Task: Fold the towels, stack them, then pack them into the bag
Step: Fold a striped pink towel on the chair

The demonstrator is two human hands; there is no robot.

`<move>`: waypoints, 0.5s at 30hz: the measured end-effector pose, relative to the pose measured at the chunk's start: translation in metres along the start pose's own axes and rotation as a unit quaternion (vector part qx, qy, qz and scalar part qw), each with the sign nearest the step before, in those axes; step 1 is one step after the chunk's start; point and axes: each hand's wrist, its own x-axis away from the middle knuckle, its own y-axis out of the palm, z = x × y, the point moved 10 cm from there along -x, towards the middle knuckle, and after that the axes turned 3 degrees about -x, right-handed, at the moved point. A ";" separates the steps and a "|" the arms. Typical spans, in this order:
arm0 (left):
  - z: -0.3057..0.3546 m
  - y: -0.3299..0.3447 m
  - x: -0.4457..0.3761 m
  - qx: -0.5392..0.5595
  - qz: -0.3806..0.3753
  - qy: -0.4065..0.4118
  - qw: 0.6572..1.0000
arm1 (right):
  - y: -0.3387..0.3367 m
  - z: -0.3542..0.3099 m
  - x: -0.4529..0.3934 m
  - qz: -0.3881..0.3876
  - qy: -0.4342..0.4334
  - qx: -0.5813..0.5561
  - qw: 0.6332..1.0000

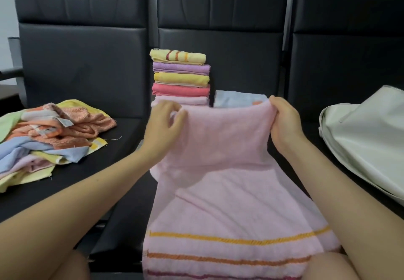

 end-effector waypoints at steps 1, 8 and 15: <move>-0.002 0.015 0.009 0.007 -0.062 -0.012 0.998 | -0.001 0.011 0.001 0.000 0.044 0.028 0.999; -0.050 0.075 0.058 -0.178 -0.364 -0.124 0.906 | -0.003 0.099 0.041 -0.234 0.191 0.579 0.757; -0.108 0.045 0.039 -0.200 -0.218 -0.264 0.918 | -0.026 0.069 -0.004 -0.022 0.027 0.577 0.816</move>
